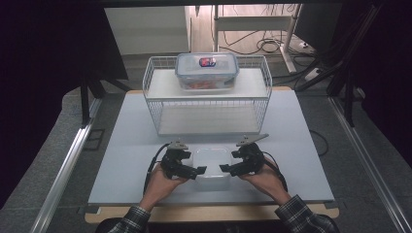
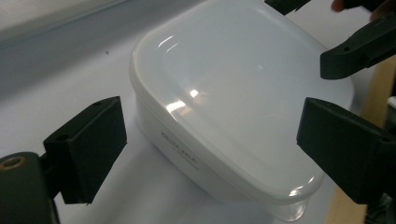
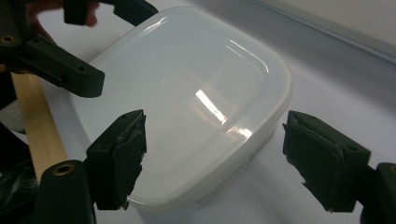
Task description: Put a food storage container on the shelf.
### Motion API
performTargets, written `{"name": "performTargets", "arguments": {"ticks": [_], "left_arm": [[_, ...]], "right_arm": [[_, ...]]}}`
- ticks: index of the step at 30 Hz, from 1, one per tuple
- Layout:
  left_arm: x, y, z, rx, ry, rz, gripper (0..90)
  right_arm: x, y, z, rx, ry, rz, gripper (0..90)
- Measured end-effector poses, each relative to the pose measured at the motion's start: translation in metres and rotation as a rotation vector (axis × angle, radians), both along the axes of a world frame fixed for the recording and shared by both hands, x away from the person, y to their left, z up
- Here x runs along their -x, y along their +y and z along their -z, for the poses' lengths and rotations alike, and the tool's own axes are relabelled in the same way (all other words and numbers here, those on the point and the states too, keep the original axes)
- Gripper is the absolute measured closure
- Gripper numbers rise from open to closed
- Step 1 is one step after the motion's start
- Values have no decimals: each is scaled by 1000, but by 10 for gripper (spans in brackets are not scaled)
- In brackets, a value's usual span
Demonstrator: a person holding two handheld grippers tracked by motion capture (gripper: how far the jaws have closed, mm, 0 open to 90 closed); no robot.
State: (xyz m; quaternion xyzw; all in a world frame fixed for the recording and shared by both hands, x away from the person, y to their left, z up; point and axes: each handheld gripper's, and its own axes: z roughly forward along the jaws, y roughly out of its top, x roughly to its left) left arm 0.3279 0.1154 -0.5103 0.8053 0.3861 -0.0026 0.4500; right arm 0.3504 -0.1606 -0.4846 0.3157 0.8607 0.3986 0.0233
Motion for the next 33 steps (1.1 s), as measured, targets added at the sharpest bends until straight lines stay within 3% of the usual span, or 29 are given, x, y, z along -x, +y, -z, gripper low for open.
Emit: {"name": "performTargets", "arguments": {"ticks": [2,3,5,8,11,14,18,20,22,33], "left_arm": [[-1,0,3,37,43,33,107],[3,-1,2,25,32,31,110],[5,-2,1,13,23,31,133],[15,3,-4,12,29,14,214],[23,12,-8,28,22,-4,407],[29,17,-11,40,18,-21,589],[34,22,-12,67,-15,-71,678],[36,22,-12,51,-38,-94,772],[37,23,-11,66,-33,-103,780],[37,22,-10,102,-19,-126,788]], "right_arm": [[-1,-1,1,-17,38,-9,252],[0,-2,2,-31,70,-16,258],[2,-3,2,-33,78,-13,266],[7,-6,-1,-26,98,4,351],[12,-14,-6,-37,103,22,516],[16,-19,-8,-64,122,41,611],[18,-22,-11,-91,108,63,708],[20,-25,-12,-105,92,69,794],[22,-23,-13,-87,56,69,793],[25,-19,-8,-86,-2,105,736]]}}
